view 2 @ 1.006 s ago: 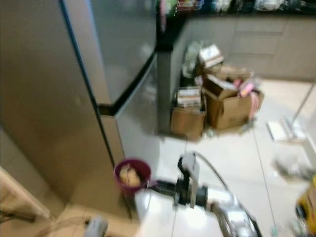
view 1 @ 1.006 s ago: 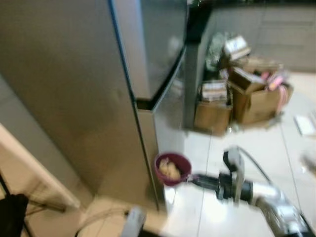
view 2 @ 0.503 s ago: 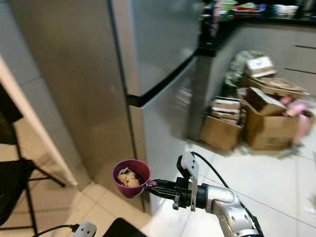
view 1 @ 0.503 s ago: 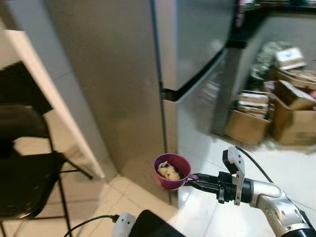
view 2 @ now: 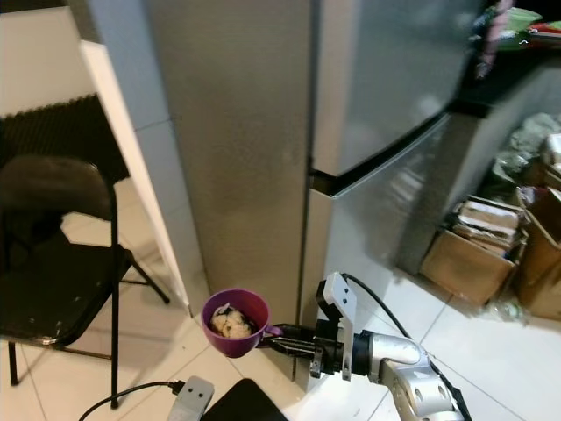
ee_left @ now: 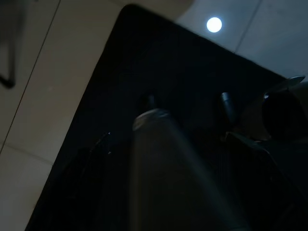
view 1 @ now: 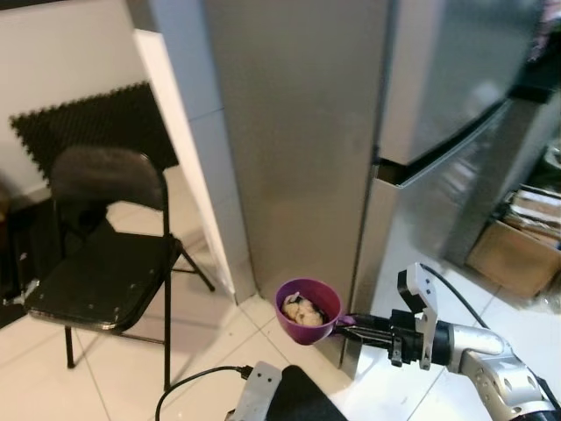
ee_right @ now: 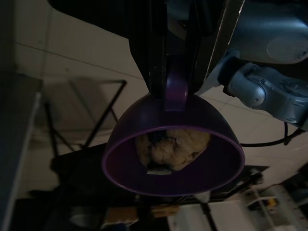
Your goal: Restocking fridge
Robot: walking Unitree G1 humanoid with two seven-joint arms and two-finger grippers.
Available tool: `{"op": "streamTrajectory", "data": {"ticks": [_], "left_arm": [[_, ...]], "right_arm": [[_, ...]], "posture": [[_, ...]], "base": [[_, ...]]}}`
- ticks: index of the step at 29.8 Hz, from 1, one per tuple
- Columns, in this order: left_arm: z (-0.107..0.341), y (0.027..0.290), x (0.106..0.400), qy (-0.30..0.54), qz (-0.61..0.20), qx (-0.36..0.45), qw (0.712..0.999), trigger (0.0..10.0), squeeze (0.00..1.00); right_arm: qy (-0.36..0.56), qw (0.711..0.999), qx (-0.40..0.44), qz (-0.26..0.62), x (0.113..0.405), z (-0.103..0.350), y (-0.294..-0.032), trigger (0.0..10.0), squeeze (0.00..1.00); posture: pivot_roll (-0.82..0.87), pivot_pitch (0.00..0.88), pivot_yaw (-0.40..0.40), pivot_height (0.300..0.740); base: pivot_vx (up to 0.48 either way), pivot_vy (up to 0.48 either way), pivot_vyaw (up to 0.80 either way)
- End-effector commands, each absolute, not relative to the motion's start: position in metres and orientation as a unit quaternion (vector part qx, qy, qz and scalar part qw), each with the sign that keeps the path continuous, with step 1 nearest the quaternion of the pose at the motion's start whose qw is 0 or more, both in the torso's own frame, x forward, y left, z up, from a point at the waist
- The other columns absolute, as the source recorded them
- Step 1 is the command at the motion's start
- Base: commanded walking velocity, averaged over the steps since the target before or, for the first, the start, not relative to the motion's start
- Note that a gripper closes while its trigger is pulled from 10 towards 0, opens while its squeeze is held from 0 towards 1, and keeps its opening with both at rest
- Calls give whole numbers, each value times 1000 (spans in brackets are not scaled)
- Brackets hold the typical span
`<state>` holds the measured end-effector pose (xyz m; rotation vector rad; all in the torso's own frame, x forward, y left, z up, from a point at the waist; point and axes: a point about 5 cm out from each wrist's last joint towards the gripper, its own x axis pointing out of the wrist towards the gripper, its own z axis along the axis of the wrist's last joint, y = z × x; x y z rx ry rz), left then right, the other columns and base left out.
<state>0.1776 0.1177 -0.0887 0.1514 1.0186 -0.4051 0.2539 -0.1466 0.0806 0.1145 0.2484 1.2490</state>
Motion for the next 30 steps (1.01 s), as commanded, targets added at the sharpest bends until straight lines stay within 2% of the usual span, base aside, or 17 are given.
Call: {"op": "streamTrajectory", "data": {"ticks": [1,5,8,10,11,14,21,25,30], "left_arm": [[-88,108,178,484,-200,71,849,10000,0],[-91,123,173,489,-197,73,846,10000,0],[-91,124,172,490,-198,73,846,10000,0],[-92,129,170,491,-198,71,845,10000,0],[-93,148,167,494,-194,66,845,10000,0],[-93,162,163,497,-189,66,844,10000,0],[-94,175,156,502,-182,66,843,10000,0],[-95,189,148,504,-171,62,844,10000,0],[-95,194,145,504,-171,59,845,10000,0]], "right_arm": [[109,800,47,588,255,86,-147,10000,0],[103,812,33,574,259,86,-148,10000,0],[102,819,30,564,261,86,-149,10000,0],[112,823,27,557,263,84,-149,10000,0],[123,820,26,558,262,82,-149,10000,0],[125,818,28,560,261,82,-150,10000,0],[128,818,27,560,262,82,-151,10000,0],[131,819,21,559,265,82,-150,10000,0],[130,820,20,557,266,82,-148,10000,0]], "posture": [[-16,0,19,740],[-17,0,14,740],[-17,0,13,740],[-17,0,13,740],[-14,0,8,740],[-13,0,4,740],[-6,0,-9,740],[-2,0,-14,740],[-1,0,-10,740]], "base": [[0,0,769],[0,0,772],[0,0,637],[0,-461,0],[0,-458,0],[0,-459,0],[0,-434,0],[0,0,0],[0,0,0]]}}
